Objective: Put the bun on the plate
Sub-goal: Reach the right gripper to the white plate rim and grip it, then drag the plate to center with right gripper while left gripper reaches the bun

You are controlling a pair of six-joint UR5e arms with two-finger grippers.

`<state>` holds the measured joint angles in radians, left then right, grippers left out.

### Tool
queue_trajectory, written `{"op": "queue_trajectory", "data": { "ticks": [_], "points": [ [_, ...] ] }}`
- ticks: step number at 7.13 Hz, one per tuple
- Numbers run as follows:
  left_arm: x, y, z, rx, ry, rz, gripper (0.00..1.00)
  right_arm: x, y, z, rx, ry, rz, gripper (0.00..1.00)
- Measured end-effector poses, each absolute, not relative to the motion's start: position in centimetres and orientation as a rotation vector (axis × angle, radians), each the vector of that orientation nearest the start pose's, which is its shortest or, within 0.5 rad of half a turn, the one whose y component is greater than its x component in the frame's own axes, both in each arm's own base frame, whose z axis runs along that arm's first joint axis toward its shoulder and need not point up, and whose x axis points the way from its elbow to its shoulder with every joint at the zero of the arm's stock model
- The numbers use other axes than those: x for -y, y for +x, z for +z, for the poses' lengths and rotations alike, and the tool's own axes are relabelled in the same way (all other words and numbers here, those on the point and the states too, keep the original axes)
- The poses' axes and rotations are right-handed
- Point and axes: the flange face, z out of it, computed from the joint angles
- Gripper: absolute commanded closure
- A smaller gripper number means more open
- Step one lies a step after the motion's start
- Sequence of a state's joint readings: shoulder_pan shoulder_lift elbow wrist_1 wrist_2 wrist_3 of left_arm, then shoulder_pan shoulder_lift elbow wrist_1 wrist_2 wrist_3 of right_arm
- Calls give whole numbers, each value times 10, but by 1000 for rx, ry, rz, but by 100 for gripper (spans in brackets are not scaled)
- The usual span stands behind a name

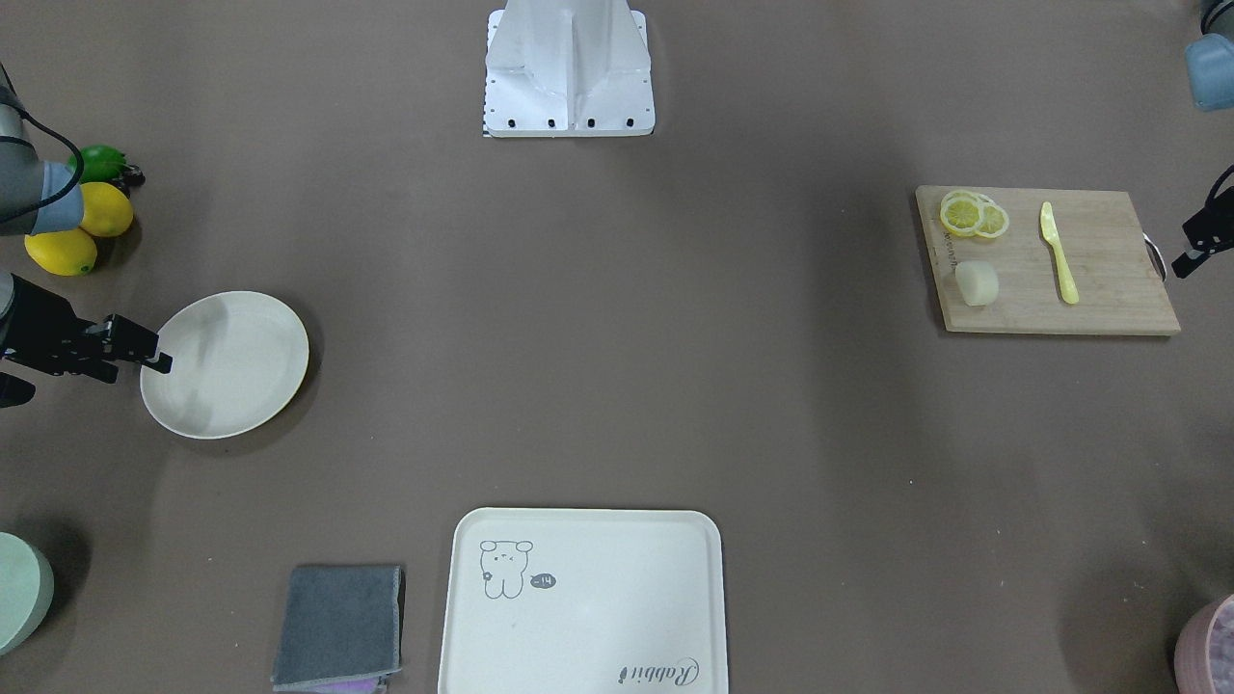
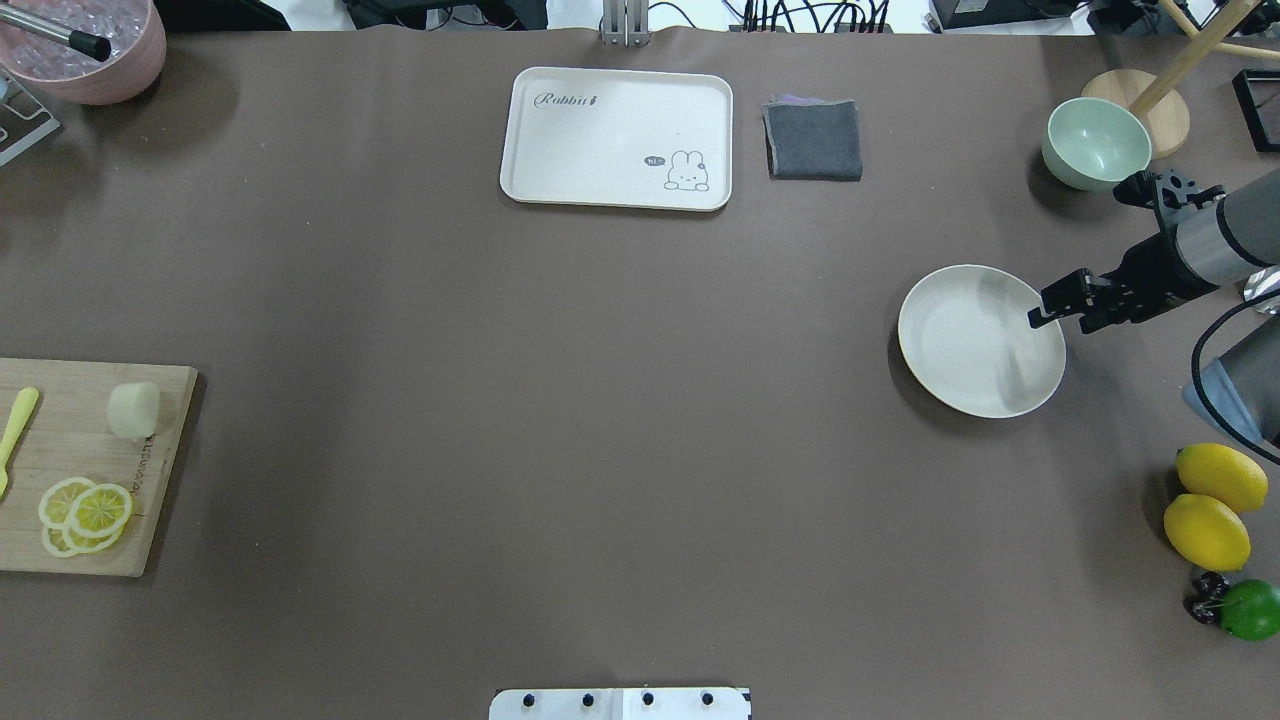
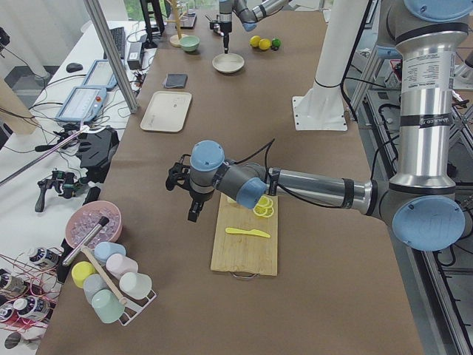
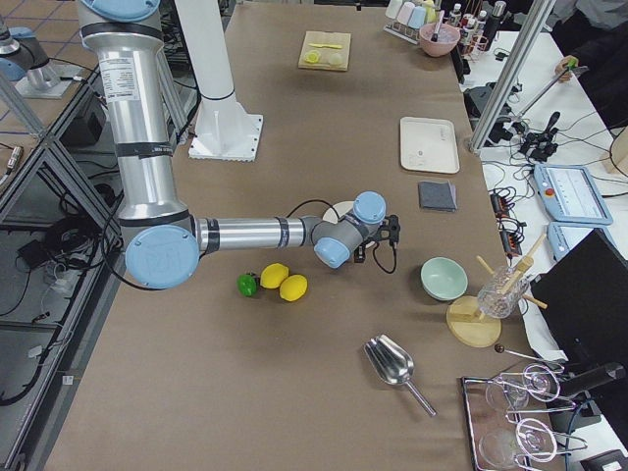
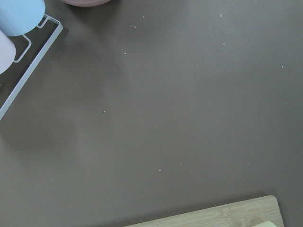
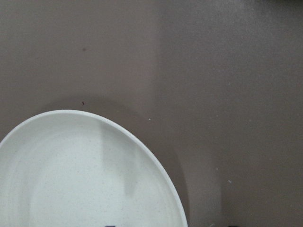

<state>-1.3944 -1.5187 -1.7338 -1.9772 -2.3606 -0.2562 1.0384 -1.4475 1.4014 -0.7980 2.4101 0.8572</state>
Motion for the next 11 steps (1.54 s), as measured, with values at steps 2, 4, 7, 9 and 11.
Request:
{"op": "queue_trajectory", "data": {
  "ticks": [2,4,7,9,11],
  "points": [
    [492,24,554,-859,314,130,3,511,-242,593,1044,-4,-15,100],
    [492,24,553,-863,314,131,3,509,-245,595,1043,-9,-20,100],
    [493,26,550,-866,312,125,3,510,-248,585,1059,-10,-24,100],
    [499,47,531,-893,263,35,3,515,-259,531,1124,-30,33,100],
    [505,90,509,-907,197,-61,3,506,-309,446,1204,-97,105,100]
  ]
}}
